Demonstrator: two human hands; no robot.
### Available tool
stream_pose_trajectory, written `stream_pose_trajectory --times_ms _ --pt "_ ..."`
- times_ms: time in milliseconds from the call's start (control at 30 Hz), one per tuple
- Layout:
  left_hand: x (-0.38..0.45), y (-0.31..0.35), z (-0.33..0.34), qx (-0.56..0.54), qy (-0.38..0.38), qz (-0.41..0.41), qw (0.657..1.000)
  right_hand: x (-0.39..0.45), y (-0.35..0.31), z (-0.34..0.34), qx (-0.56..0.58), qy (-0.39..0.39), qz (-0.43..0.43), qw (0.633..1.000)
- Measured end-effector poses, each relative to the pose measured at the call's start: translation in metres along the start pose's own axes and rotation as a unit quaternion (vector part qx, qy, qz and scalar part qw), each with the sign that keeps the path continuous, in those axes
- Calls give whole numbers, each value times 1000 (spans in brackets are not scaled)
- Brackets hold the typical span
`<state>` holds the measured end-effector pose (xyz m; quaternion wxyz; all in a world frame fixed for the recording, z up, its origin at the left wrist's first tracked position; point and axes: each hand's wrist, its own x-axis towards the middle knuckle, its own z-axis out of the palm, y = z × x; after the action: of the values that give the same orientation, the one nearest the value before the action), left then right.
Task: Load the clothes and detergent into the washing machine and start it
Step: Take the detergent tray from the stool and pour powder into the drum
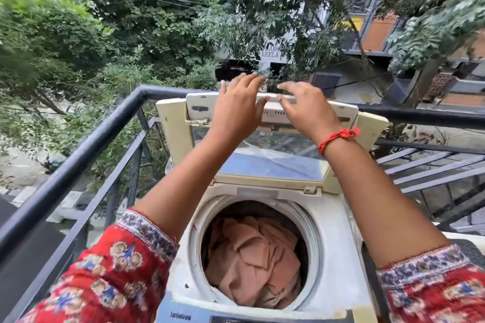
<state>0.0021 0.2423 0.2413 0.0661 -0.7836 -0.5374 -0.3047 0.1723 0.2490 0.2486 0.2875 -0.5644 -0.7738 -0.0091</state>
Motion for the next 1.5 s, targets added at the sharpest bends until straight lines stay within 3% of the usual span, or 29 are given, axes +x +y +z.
stream_pose_trajectory --times_ms 300,400,533,633,733,833,867,900,967,1033,1133,1167,1233,1367,1500 --pt "-2 -20 31 30 -61 -8 998 -6 10 13 44 16 8 999" --pt "-9 -19 38 13 -27 1 1000 -13 8 16 39 42 -21 998" --pt "-50 -13 69 19 72 19 997 -40 5 42 19 142 -172 975" --pt "-102 -9 104 0 109 -17 994 -78 8 83 26 128 -224 966" --pt "-146 -10 136 -27 18 -108 994 -117 14 128 75 24 -139 987" --pt "-173 -13 168 -104 -128 -284 944 -142 28 175 150 -124 135 972" --pt "-178 -14 178 -141 -166 -346 913 -149 35 191 178 -155 254 938" --pt "-181 -15 187 -181 -197 -397 878 -156 40 202 237 -176 376 878" --pt "-180 -18 206 -261 -236 -480 804 -162 46 221 400 -181 558 704" --pt "-175 -20 223 -363 -236 -563 704 -162 52 239 514 -140 642 551" --pt "-165 -21 246 -553 -155 -656 490 -155 61 258 626 -14 682 378" --pt "-162 -22 252 -587 -124 -670 436 -152 62 262 647 18 681 344" --pt "-158 -23 262 -620 -73 -683 379 -146 63 267 660 46 679 318" --pt "-163 -21 267 -650 -41 -678 342 -150 67 276 659 52 683 311" --pt "-179 -33 268 -680 -53 -660 314 -158 71 274 681 58 675 278"
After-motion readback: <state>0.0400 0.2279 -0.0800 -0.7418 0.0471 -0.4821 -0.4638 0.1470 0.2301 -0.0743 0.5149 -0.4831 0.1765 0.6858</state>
